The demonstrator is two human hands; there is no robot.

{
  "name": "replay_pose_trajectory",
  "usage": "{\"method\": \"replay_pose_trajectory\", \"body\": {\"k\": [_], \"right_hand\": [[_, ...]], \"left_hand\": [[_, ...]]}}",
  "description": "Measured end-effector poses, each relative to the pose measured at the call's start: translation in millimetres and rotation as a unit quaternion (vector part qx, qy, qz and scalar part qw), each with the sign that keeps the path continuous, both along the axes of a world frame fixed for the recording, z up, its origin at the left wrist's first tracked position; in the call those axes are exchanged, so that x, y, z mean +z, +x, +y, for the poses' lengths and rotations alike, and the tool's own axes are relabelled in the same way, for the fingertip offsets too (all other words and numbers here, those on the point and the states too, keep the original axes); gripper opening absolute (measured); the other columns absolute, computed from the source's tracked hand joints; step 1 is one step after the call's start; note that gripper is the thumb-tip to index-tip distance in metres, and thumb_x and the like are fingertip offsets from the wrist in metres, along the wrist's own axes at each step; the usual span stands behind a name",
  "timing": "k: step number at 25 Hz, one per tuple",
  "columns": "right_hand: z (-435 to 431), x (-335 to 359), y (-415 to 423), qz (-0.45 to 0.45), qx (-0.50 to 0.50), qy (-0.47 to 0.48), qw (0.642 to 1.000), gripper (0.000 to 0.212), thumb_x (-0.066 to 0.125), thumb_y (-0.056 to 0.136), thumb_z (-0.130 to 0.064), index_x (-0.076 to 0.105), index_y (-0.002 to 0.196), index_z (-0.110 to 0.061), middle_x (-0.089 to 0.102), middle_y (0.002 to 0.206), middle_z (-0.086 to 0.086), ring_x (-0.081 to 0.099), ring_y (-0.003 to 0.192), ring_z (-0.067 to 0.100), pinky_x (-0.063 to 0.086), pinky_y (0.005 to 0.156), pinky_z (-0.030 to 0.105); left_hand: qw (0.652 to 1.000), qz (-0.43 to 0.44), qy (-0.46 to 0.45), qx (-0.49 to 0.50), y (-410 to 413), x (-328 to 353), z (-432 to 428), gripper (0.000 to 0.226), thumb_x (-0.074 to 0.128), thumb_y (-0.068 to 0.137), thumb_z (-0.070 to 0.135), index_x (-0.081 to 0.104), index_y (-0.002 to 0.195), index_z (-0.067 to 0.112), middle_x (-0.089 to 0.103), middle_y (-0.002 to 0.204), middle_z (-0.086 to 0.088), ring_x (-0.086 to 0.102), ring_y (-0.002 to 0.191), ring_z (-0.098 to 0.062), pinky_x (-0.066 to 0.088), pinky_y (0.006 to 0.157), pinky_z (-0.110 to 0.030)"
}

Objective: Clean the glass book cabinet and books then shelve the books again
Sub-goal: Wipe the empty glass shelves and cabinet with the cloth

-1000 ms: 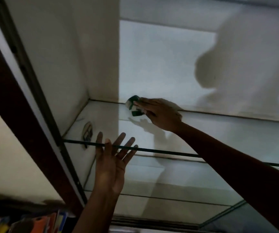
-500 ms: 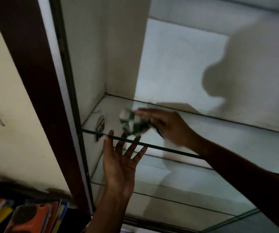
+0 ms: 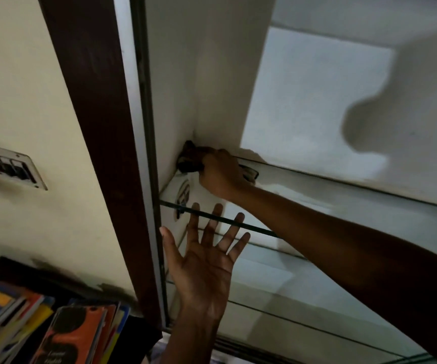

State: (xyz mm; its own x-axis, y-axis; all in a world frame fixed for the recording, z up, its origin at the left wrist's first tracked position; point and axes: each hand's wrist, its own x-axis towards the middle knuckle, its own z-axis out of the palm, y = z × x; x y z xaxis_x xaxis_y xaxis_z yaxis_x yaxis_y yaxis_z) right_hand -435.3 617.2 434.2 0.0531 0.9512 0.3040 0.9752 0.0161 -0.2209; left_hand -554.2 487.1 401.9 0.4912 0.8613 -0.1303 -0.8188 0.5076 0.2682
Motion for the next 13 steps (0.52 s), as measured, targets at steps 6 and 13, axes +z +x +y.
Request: {"method": "replay_pose_trajectory", "body": {"k": [6,13], "right_hand": [[-68.4,5.8,-15.6,0.022,0.148,0.035,0.988,0.041,0.045,0.090,-0.003,0.059,0.125,-0.021,0.053,0.135,0.005,0.049,0.123,0.023,0.036,0.101,0.027],[-150.5,7.5,37.8,-0.014,0.235,0.036,0.971,0.035,0.041,0.093,-0.016,0.058,0.124,-0.023,0.047,0.135,-0.003,0.044,0.124,0.009,0.032,0.105,0.013]], "left_hand": [[0.999,-0.050,0.019,-0.011,-2.6,-14.8,2.8,0.077,0.042,0.075,0.071,0.046,0.136,0.025,0.053,0.135,-0.017,0.052,0.118,-0.045,0.031,0.100,-0.064],[0.997,-0.044,0.064,-0.024,-10.1,-22.5,5.7,0.077,0.043,0.077,0.070,0.048,0.135,0.020,0.051,0.137,-0.016,0.053,0.120,-0.036,0.036,0.103,-0.055]]}}
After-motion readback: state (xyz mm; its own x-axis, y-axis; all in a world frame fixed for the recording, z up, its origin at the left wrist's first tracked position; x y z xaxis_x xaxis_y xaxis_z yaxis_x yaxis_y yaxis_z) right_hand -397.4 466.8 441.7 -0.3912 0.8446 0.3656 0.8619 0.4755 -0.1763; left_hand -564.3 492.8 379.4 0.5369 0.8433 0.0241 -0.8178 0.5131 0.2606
